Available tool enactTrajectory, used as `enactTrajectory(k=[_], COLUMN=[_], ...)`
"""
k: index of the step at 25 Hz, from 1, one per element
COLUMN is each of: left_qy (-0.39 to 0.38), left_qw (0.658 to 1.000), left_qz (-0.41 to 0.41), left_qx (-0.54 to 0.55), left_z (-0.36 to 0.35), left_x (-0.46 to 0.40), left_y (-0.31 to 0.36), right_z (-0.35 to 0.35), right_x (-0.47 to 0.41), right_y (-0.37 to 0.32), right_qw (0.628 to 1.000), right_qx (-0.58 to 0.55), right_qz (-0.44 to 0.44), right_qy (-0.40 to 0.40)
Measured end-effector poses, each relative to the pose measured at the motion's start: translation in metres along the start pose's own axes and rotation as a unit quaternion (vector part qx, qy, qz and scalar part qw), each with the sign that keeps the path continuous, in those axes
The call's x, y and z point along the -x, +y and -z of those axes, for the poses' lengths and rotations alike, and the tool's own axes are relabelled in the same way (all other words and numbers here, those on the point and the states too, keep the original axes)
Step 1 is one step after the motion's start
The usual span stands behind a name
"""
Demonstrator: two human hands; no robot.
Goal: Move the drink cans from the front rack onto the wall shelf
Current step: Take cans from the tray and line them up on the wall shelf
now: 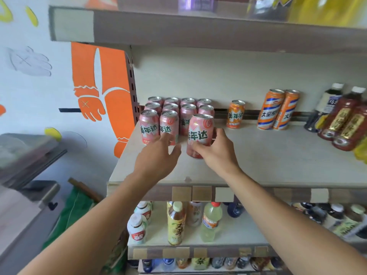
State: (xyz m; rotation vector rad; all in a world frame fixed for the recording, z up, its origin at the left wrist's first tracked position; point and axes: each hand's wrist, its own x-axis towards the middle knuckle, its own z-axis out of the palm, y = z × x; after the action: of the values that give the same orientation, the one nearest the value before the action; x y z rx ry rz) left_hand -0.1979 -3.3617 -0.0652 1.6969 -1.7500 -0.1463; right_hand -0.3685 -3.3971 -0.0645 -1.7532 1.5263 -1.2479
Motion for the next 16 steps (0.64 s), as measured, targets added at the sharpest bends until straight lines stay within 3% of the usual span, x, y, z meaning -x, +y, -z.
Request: enactTrajectory(k=[5,16], left_qy=[-0.008,-0.026], left_qw=[0.994,0.989], left_qz=[-0.010,0.006], left_qx=[-0.110,-0.147], left_z=[-0.017,-0.036], left_x=[-0.024,-0.043], left_y=[-0.005,-0.019], right_z=[-0.023,-0.064], right_x=[-0.047,-0.077], right_y=[0.012,0.027], right_qw=[0.999,0.999], right_qx=[0.031,0.035], right_qz=[-0.005,-0.015], right_qy=[0.005,0.002])
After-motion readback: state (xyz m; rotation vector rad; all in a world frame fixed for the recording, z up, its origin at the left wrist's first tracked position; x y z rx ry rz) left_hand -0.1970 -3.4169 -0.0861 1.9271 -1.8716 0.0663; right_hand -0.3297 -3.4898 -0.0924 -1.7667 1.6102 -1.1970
